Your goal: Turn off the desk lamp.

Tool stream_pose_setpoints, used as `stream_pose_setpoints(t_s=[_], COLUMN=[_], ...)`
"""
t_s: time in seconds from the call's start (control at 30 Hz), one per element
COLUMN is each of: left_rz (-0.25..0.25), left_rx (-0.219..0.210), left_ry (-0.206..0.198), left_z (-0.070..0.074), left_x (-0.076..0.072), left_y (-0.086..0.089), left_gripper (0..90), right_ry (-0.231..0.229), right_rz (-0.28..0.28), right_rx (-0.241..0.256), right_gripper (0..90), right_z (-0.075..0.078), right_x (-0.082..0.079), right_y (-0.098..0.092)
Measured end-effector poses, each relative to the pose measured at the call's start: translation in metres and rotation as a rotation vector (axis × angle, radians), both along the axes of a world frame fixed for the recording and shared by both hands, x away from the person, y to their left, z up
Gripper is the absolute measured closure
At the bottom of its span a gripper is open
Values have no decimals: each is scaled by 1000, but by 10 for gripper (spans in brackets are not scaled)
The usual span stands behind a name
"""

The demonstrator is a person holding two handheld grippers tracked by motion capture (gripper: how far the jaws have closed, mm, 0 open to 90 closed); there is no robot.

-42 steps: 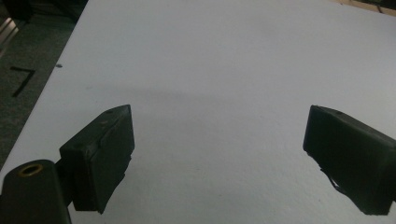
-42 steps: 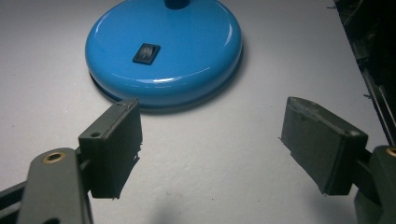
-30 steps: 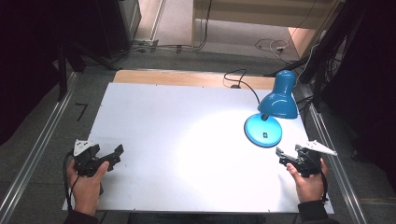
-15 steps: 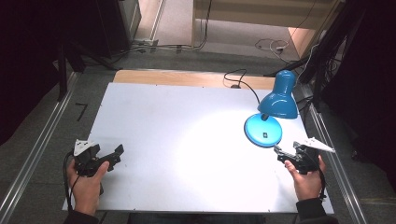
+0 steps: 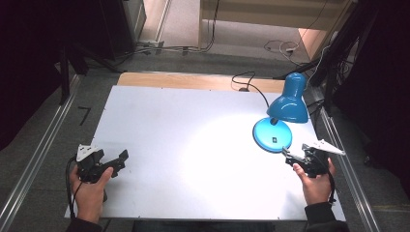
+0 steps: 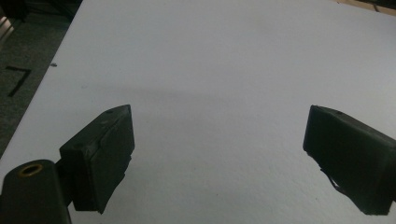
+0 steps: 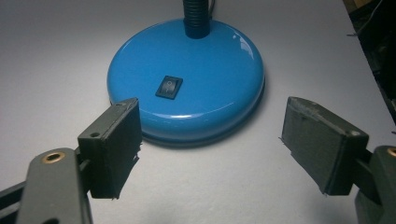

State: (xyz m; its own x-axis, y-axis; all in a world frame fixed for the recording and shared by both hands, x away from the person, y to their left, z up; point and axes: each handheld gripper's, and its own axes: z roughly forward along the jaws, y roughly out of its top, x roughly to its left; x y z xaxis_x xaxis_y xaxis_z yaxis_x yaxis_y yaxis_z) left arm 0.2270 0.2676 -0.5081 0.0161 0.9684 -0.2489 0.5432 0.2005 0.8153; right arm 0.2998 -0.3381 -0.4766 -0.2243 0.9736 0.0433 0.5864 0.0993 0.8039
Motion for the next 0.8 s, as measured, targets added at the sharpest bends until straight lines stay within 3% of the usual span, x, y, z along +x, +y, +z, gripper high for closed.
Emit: stream_pose_setpoints(t_s=[0.8], left_rz=[-4], left_rx=[-4], left_ry=[1], left_z=[0], left_x=[0], left_y=[0], left_gripper=[95], right_ry=[-9], right_rz=[23], right_rx=[20], right_gripper=[176], right_z=[3], right_x=[10], right_y=[7])
